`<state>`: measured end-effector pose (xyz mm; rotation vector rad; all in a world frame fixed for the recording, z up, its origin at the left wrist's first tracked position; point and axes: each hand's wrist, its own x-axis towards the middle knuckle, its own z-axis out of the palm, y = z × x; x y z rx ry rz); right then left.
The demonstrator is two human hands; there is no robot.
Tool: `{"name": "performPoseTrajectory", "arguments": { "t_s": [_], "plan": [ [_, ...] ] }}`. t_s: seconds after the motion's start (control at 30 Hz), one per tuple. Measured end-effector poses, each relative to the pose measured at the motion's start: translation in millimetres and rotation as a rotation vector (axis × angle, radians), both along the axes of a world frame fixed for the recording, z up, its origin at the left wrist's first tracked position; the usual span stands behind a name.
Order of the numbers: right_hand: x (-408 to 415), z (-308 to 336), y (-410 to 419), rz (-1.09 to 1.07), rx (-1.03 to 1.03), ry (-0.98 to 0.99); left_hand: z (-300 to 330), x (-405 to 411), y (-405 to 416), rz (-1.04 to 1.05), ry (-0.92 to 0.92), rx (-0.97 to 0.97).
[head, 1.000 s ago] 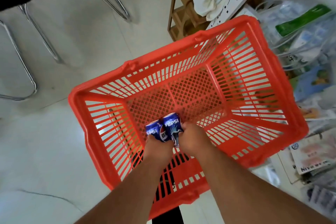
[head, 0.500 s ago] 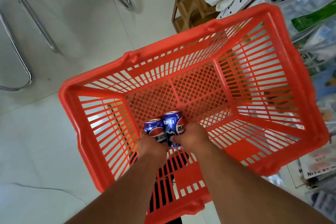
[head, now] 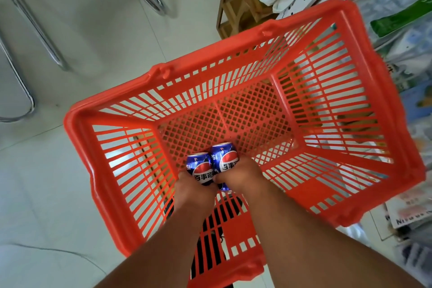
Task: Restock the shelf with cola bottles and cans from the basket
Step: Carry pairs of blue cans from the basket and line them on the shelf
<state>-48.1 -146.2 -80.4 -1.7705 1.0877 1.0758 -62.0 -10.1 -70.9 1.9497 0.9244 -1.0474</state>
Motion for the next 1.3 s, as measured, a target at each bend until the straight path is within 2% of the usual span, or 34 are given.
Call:
{"name": "performPoseTrajectory", "arguments": {
  "t_s": [0.13,0.23,0.5,0.67,0.8,0.9,1.07,1.3],
  "plan": [
    [5,27,-8,-0.052,-0.015,-0.064,27,10,1,-0.053,-0.074,-0.041],
    [8,70,-17,-0.085,-0.040,-0.195,70,24,-2,-0.108,-0.169,-0.106],
    [-16,252,-42,-0.286,-0.054,-0.586,250,45,-12,-0.231,-0.388,-0.310],
    [-61,364,-51,-0.447,-0.048,-0.741,358,33,-19,-0.401,-0.492,-0.464],
    [-107,429,-46,-0.619,-0.041,-0.817,421,21,-27,-0.566,-0.556,-0.574],
    [-146,461,-33,-0.710,-0.065,-0.860,457,11,-33,-0.731,-0.595,-0.649],
    [-211,507,-3,-0.985,-0.132,-0.978,510,-18,-42,-0.956,-0.594,-0.775],
    [-315,548,26,-1.332,-0.311,-1.066,556,-101,-65,-1.262,-0.544,-0.916]
  ]
}}
